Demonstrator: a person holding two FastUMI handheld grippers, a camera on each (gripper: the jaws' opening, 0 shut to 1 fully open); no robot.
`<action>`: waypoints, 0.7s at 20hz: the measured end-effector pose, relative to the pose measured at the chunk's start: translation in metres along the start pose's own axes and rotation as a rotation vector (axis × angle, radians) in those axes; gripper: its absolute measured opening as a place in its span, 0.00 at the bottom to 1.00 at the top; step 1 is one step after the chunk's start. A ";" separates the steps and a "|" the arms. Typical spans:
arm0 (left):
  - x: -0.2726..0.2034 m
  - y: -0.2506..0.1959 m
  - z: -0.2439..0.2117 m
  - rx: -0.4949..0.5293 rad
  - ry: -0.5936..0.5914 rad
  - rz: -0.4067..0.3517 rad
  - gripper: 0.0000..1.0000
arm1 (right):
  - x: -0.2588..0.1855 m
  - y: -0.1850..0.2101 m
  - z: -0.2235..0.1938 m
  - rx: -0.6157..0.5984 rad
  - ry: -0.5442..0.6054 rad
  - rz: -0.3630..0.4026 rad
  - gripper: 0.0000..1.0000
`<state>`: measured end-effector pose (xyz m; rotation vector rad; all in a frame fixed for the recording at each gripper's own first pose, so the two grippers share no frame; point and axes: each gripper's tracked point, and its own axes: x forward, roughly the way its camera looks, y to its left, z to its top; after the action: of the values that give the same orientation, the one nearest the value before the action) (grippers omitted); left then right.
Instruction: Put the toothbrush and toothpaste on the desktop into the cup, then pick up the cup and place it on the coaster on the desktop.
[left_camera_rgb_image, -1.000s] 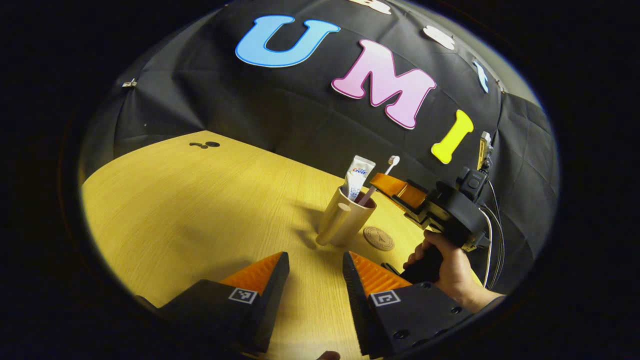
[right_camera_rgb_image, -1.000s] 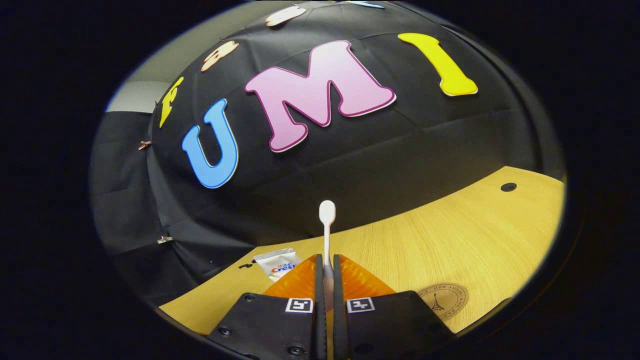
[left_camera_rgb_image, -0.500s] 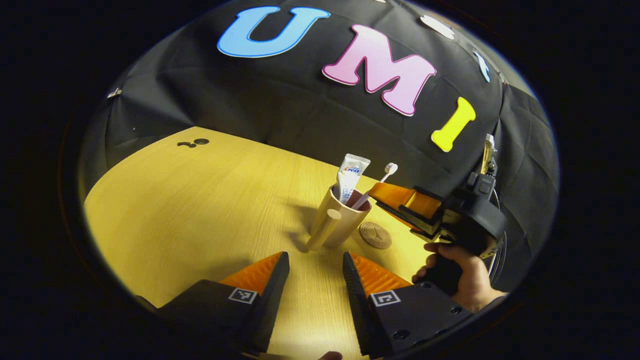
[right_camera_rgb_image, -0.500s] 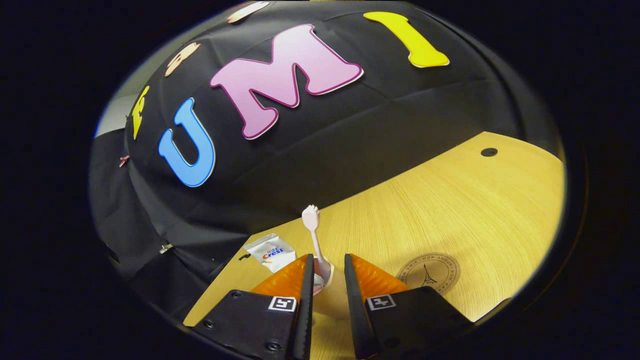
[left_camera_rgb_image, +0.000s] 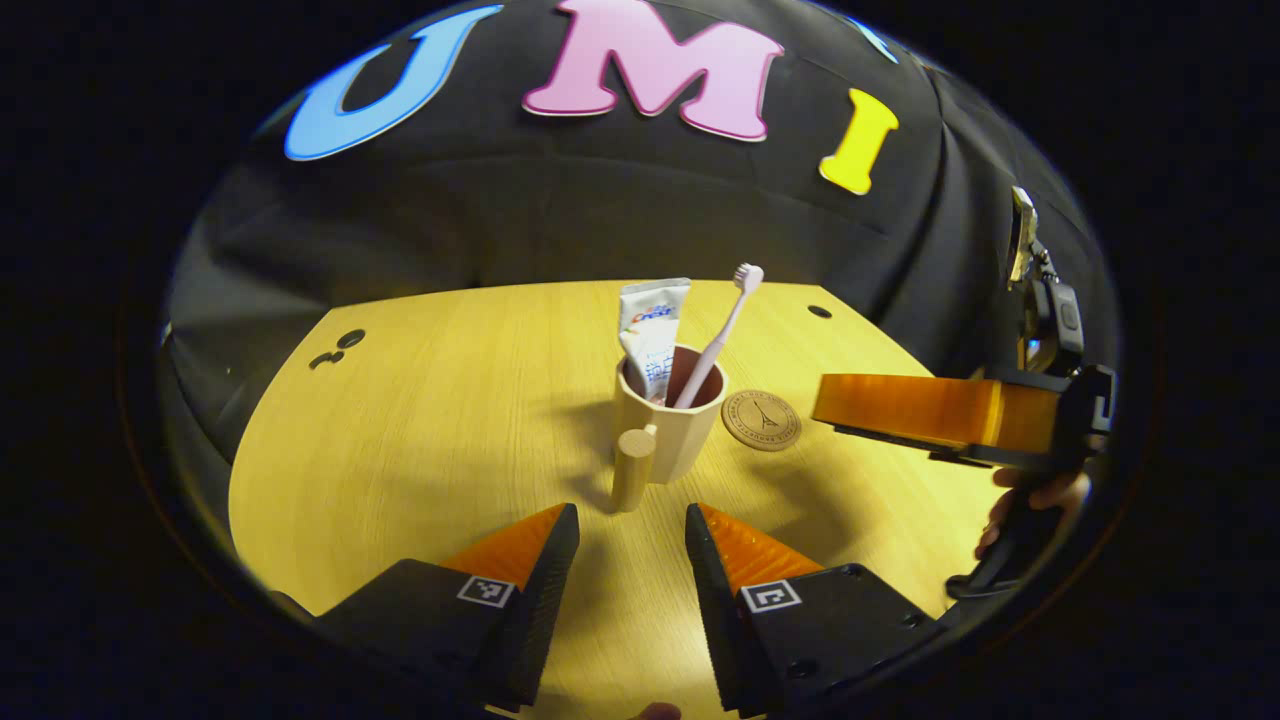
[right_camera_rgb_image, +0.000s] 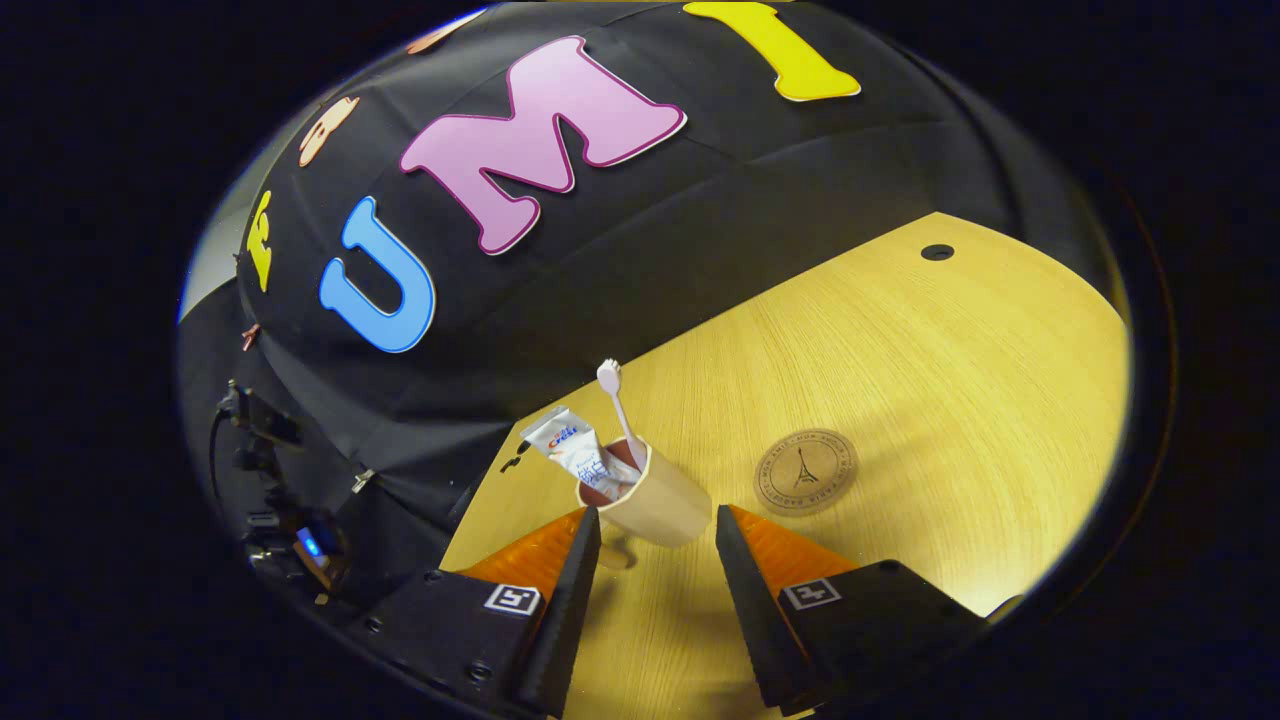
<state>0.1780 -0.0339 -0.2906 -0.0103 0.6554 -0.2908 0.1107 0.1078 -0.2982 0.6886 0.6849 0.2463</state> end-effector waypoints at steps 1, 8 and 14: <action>0.003 -0.003 -0.001 0.013 0.016 -0.007 0.67 | -0.011 -0.004 -0.002 0.000 0.019 0.008 0.74; 0.022 0.006 0.018 -0.028 0.053 -0.014 0.68 | -0.084 -0.049 -0.009 0.006 0.097 -0.041 0.82; 0.036 0.014 0.023 0.103 0.142 -0.001 0.68 | -0.120 -0.083 -0.026 -0.039 0.139 -0.113 0.88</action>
<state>0.2229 -0.0320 -0.2949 0.1098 0.7808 -0.3284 0.0018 0.0072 -0.3072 0.5974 0.8470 0.2042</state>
